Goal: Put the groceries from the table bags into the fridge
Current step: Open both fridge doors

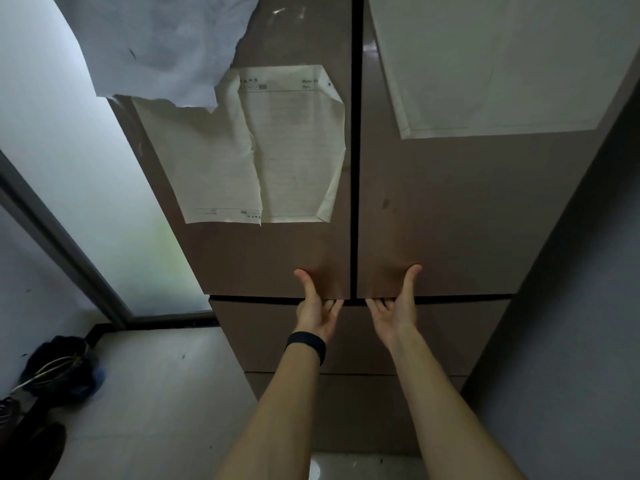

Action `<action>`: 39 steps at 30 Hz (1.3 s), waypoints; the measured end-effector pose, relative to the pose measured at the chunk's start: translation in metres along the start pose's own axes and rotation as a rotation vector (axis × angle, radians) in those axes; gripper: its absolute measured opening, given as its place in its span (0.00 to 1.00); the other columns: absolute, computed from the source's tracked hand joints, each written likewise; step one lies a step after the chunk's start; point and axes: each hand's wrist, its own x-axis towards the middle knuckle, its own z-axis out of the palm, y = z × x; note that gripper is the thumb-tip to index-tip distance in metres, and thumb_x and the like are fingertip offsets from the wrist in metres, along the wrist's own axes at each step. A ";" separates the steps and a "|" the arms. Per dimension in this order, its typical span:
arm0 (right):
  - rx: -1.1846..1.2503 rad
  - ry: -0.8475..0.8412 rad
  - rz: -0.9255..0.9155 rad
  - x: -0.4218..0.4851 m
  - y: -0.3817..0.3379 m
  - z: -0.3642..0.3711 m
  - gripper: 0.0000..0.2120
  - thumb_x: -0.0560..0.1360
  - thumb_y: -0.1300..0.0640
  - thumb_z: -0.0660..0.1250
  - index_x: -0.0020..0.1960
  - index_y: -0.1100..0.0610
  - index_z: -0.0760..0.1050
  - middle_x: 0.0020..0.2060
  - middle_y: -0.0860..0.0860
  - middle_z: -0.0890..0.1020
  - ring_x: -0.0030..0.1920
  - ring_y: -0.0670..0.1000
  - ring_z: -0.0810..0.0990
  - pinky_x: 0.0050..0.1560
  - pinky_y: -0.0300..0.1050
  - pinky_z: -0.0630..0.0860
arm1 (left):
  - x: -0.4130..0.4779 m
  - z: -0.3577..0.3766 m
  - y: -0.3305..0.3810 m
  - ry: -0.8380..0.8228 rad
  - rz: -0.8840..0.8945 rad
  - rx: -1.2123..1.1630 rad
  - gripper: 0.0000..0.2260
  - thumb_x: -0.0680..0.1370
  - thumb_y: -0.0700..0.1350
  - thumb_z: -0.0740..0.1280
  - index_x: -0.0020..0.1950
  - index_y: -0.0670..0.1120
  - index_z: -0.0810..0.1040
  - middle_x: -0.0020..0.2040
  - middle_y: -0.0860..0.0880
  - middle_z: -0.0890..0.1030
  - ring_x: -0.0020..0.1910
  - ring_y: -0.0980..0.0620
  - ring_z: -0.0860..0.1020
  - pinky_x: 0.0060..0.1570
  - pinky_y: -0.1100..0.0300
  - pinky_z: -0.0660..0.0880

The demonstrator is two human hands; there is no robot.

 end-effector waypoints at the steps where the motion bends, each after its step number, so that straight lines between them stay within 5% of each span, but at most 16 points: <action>1: -0.004 0.001 0.005 -0.001 0.000 -0.002 0.49 0.67 0.31 0.72 0.77 0.58 0.61 0.69 0.58 0.75 0.70 0.57 0.73 0.71 0.56 0.70 | 0.000 0.000 0.001 0.002 -0.001 0.003 0.47 0.71 0.70 0.63 0.79 0.41 0.56 0.77 0.42 0.64 0.73 0.43 0.68 0.69 0.48 0.70; 12: -0.161 0.121 0.045 -0.023 -0.013 -0.037 0.48 0.67 0.29 0.70 0.77 0.54 0.60 0.71 0.59 0.73 0.69 0.62 0.73 0.70 0.65 0.68 | -0.004 -0.012 -0.007 0.069 -0.008 0.028 0.44 0.73 0.69 0.62 0.78 0.40 0.58 0.76 0.39 0.64 0.69 0.41 0.72 0.64 0.44 0.75; 15: -0.195 0.105 0.071 -0.028 -0.017 -0.043 0.57 0.60 0.26 0.72 0.79 0.51 0.57 0.73 0.58 0.71 0.71 0.61 0.71 0.67 0.67 0.69 | -0.020 -0.031 -0.007 0.059 0.022 0.062 0.40 0.74 0.67 0.62 0.75 0.39 0.63 0.73 0.41 0.70 0.57 0.45 0.79 0.58 0.47 0.79; 17: -0.197 0.098 0.088 -0.032 -0.019 -0.045 0.64 0.53 0.24 0.75 0.80 0.50 0.55 0.74 0.58 0.70 0.71 0.61 0.71 0.66 0.67 0.70 | -0.031 -0.044 -0.006 0.065 0.019 0.087 0.39 0.74 0.67 0.63 0.74 0.41 0.64 0.72 0.41 0.71 0.58 0.44 0.79 0.58 0.46 0.79; 24: -0.221 0.093 0.079 -0.057 -0.028 -0.062 0.54 0.58 0.25 0.73 0.77 0.50 0.64 0.67 0.56 0.76 0.62 0.60 0.78 0.62 0.65 0.75 | -0.058 -0.066 0.007 -0.006 -0.030 0.045 0.24 0.74 0.64 0.67 0.56 0.44 0.73 0.60 0.41 0.77 0.56 0.42 0.79 0.59 0.41 0.77; 31: -0.240 0.145 0.039 -0.088 -0.045 -0.070 0.50 0.59 0.28 0.71 0.74 0.52 0.65 0.64 0.56 0.77 0.60 0.60 0.77 0.65 0.64 0.73 | -0.063 -0.073 0.010 -0.020 -0.068 0.039 0.37 0.68 0.66 0.71 0.69 0.44 0.70 0.66 0.42 0.75 0.58 0.42 0.79 0.51 0.45 0.81; 35: -0.382 0.124 0.017 -0.105 -0.052 -0.077 0.51 0.59 0.25 0.69 0.73 0.54 0.67 0.64 0.57 0.78 0.61 0.60 0.77 0.67 0.62 0.72 | -0.074 -0.081 0.011 -0.063 -0.097 0.184 0.44 0.69 0.71 0.67 0.76 0.46 0.65 0.73 0.45 0.70 0.66 0.45 0.75 0.62 0.48 0.76; 37: -0.538 0.152 -0.040 -0.115 -0.054 -0.084 0.45 0.67 0.25 0.66 0.73 0.54 0.69 0.65 0.56 0.78 0.63 0.59 0.77 0.69 0.62 0.70 | -0.089 -0.089 0.001 -0.051 -0.117 0.328 0.35 0.77 0.66 0.61 0.76 0.44 0.65 0.72 0.44 0.72 0.67 0.44 0.74 0.65 0.48 0.72; 39: -0.721 0.244 -0.176 -0.128 -0.055 -0.093 0.40 0.74 0.28 0.61 0.76 0.54 0.65 0.69 0.55 0.75 0.65 0.57 0.76 0.69 0.60 0.70 | -0.112 -0.094 -0.016 -0.036 -0.197 0.519 0.20 0.84 0.54 0.58 0.68 0.42 0.73 0.64 0.42 0.78 0.56 0.45 0.79 0.53 0.49 0.75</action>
